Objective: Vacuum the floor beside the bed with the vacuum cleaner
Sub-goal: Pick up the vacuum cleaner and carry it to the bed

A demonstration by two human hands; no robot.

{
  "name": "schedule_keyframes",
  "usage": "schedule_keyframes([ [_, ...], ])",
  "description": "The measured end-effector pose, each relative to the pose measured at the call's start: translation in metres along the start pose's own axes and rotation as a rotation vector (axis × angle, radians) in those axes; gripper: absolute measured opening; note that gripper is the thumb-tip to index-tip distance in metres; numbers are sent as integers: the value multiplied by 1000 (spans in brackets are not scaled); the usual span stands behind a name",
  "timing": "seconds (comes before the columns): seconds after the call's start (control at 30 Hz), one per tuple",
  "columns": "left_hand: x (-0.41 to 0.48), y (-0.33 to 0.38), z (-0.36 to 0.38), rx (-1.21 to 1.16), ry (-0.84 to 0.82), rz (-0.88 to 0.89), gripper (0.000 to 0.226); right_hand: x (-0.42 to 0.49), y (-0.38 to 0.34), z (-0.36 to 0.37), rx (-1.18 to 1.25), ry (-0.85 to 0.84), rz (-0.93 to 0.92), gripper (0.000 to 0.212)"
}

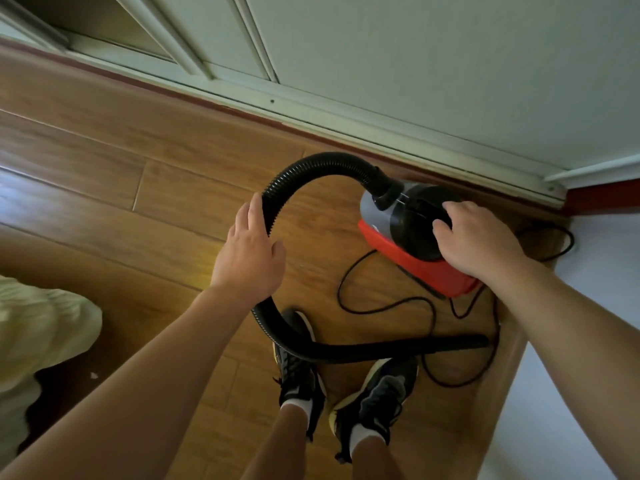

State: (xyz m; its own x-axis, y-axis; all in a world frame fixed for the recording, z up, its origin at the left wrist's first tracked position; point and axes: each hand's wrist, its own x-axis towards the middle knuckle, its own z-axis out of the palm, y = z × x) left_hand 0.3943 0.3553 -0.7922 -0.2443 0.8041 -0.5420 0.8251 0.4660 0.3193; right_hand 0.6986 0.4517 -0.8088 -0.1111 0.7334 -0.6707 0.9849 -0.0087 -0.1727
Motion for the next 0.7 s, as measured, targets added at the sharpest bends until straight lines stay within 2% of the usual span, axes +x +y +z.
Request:
schedule_keyframes([
  [0.2,8,-7,10,-89,-20,-183,81,17,2,13,56,-9,46,47],
  [0.43,12,-12,16,-160,23,-150,67,25,2,15,181,-43,120,40],
  [0.7,12,-14,18,-204,30,-137,64,27,0,14,253,-50,148,36],
])
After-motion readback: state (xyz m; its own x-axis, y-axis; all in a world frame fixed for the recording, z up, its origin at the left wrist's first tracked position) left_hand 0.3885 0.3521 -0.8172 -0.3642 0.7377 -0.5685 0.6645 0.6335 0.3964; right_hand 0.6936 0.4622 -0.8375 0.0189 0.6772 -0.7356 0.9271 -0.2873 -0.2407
